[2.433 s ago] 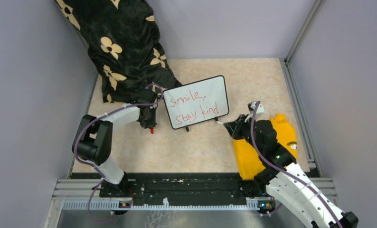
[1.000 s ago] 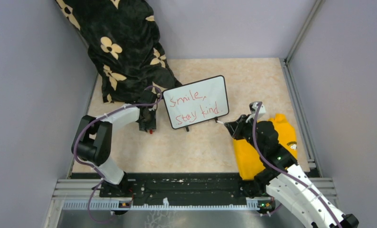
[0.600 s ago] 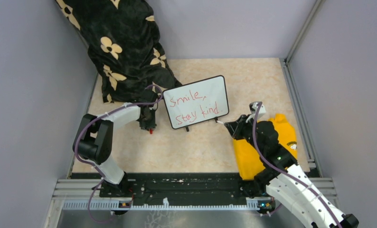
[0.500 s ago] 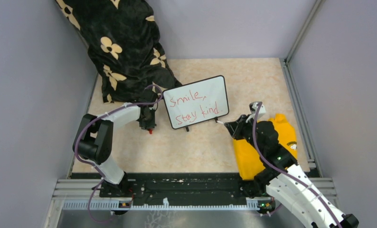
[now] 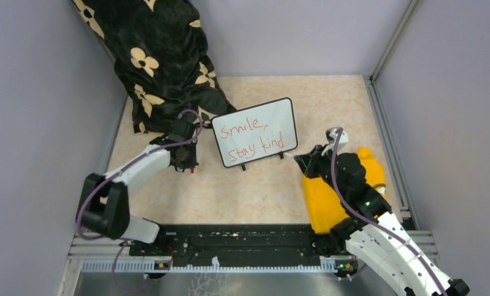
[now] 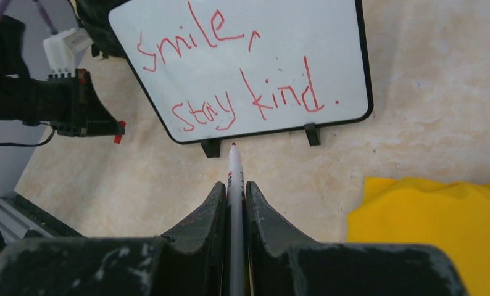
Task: Write a sentence on the whiteboard
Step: Close the whiteboard marker at the center of the board.
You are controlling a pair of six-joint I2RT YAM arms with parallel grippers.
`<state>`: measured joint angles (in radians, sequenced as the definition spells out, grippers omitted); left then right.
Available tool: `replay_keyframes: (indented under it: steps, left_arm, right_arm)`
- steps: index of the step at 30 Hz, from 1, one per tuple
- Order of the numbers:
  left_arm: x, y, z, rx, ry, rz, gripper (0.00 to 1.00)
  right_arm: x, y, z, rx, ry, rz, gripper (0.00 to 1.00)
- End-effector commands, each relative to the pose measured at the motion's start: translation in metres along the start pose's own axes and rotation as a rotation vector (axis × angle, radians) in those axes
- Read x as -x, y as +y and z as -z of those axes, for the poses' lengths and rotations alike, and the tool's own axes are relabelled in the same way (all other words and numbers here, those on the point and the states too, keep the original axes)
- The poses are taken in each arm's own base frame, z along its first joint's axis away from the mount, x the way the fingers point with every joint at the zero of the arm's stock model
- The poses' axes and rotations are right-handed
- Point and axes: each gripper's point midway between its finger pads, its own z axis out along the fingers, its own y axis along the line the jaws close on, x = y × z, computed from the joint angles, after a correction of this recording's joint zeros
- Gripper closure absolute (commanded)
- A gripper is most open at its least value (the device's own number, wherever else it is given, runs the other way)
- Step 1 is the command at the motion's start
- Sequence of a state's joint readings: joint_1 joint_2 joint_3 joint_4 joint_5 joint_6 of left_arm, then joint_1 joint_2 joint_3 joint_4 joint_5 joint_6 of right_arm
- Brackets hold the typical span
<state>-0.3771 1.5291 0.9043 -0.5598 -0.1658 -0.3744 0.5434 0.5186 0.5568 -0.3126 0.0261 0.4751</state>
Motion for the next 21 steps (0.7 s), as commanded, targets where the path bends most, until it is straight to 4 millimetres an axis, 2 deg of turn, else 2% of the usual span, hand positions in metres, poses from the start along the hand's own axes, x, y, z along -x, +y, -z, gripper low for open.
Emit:
replay_keyframes:
  steps: [1, 6, 10, 13, 14, 16, 21]
  left_arm:
    - [0.041, -0.02, 0.071, -0.206, -0.27, 0.035, 1.0]
    - [0.08, -0.055, 0.167, -0.541, -0.637, -0.004, 1.0]
    - [0.104, -0.081, 0.242, -0.801, -0.877, -0.005, 1.0]
    - [0.111, -0.097, 0.285, -0.987, -0.977, 0.0, 1.0]
    - [0.11, -0.102, 0.295, -1.047, -0.991, -0.002, 1.0]
    - [0.109, -0.111, 0.315, -1.16, -1.001, 0.013, 1.0]
    - [0.099, -0.117, 0.348, -1.351, -0.968, 0.07, 1.0]
  right_arm:
    - [0.058, 0.021, 0.015, 0.027, -0.123, 0.103, 1.0]
    - [0.098, 0.046, 0.019, 0.093, -0.206, 0.149, 1.0]
    - [0.136, 0.079, 0.018, 0.178, -0.329, 0.128, 1.0]
    - [0.155, 0.114, 0.023, 0.237, -0.432, 0.138, 1.0]
    - [0.159, 0.119, 0.024, 0.204, -0.475, 0.172, 1.0]
    - [0.158, 0.144, 0.03, 0.198, -0.535, 0.24, 1.0]
    - [0.129, 0.195, 0.05, 0.135, -0.676, 0.52, 1.0]
